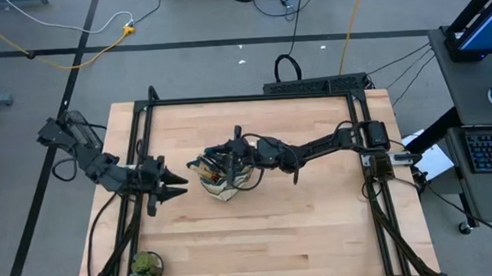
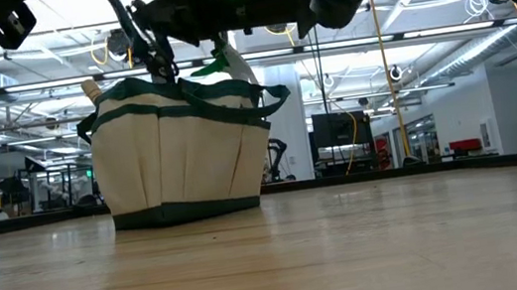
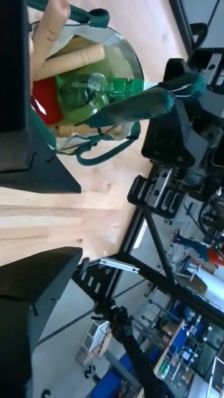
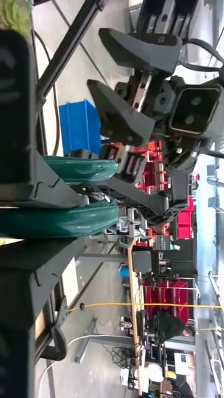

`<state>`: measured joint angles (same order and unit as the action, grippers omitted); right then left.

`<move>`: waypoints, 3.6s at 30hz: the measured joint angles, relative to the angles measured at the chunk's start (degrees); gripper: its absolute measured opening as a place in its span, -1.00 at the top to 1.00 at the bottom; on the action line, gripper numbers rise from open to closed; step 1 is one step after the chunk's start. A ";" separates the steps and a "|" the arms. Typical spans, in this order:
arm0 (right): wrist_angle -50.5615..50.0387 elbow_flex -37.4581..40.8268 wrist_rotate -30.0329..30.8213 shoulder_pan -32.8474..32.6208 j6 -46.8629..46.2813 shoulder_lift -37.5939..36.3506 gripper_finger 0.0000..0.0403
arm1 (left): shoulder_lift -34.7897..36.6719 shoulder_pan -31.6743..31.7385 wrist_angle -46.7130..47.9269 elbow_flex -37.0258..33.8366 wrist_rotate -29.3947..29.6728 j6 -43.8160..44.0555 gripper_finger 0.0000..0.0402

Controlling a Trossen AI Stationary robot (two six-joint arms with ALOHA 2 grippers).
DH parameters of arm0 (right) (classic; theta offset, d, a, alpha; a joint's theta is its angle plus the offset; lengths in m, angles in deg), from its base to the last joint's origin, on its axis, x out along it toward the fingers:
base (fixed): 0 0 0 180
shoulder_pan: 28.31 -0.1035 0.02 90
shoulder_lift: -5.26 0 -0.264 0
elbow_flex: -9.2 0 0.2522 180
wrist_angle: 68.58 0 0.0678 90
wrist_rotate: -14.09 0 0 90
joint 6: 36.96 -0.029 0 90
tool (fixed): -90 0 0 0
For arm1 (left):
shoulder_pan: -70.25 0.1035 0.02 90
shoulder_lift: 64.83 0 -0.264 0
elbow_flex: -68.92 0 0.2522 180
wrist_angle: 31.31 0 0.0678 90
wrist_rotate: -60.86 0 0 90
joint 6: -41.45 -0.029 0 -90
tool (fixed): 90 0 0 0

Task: Pick & Place Garden tools in Gardening bag
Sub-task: Put the shear scissors into the gardening bag, then return to Home Position

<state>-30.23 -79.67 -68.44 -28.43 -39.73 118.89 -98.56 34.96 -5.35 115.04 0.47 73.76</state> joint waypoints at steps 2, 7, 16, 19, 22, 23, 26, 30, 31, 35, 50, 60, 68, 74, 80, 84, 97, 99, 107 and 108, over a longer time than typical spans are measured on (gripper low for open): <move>0.05 0.00 0.03 0.00 0.00 0.02 0.76 | -0.05 -0.77 0.03 0.00 0.88 0.18 0.23; 0.28 0.00 -0.01 0.00 -0.08 -0.01 0.75 | -0.48 -2.29 0.19 0.00 2.11 1.01 0.23; -1.53 0.00 0.20 0.02 -2.80 -0.01 0.58 | -4.07 -3.08 0.52 0.00 2.28 3.05 0.23; -1.38 -0.01 0.23 0.02 -2.80 -0.01 0.52 | -5.46 -3.08 0.50 0.00 2.39 4.22 0.23; -1.43 0.00 0.23 0.02 -2.80 -0.01 0.46 | -6.81 -3.08 0.29 0.00 2.38 5.25 0.23; -1.50 -0.02 0.25 0.02 -2.82 -0.01 0.44 | -7.17 -3.08 0.21 0.00 2.38 5.61 0.23; -2.67 -0.02 0.23 0.00 -3.63 -0.12 0.40 | -8.13 -3.39 -0.11 0.00 2.22 5.94 0.23; -3.56 -0.02 0.23 0.00 -3.81 -0.12 0.36 | -8.91 -4.64 -0.49 0.00 2.13 6.26 0.23; -3.46 -0.02 0.25 0.00 -3.73 -0.12 0.35 | -9.07 -5.05 -0.51 0.00 2.19 6.53 0.23; -4.48 0.00 0.16 -0.13 -2.61 -1.64 0.35 | -10.05 -7.18 -0.45 0.00 3.80 7.17 0.23; -39.75 -0.04 -5.56 -0.66 5.20 -19.09 0.64 | -12.44 -14.69 -0.51 0.02 16.30 11.76 0.23; -53.49 0.00 -6.29 -0.63 7.05 -26.33 0.97 | -12.03 -5.41 -0.46 0.04 6.33 8.43 0.23; -58.19 2.82 -6.28 -0.63 6.47 -29.97 0.99 | -5.29 -2.92 0.16 0.04 5.17 -1.31 0.23; -55.01 11.90 -6.29 -0.63 2.89 -37.63 1.00 | 0.42 -1.48 5.96 0.07 4.88 -2.15 0.23; -49.16 23.43 -6.29 -0.63 0.39 -48.07 1.00 | 2.87 1.20 9.86 0.07 3.35 -2.19 0.23; -44.73 31.85 -6.31 -0.63 -2.02 -55.28 1.00 | 5.42 2.33 11.35 0.07 3.28 -2.75 0.23; -29.92 54.14 -6.31 -0.63 -4.04 -74.73 1.00 | 16.61 4.34 15.02 -4.96 2.76 -3.27 0.23; -29.88 56.10 -6.42 -0.63 -4.48 -76.62 1.00 | 19.11 4.83 12.62 -8.24 1.27 -3.21 0.23; -31.63 58.93 -7.79 -0.59 -7.10 -82.07 1.00 | 29.83 6.85 13.03 -13.70 -2.15 -5.24 0.23; -32.05 58.93 -7.79 -0.57 -7.10 -82.76 1.00 | 31.46 7.12 13.50 -13.70 -2.19 -6.29 0.23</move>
<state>-62.28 -20.75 -76.23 -28.99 -46.83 36.13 -67.11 42.08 8.15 101.34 -1.73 67.48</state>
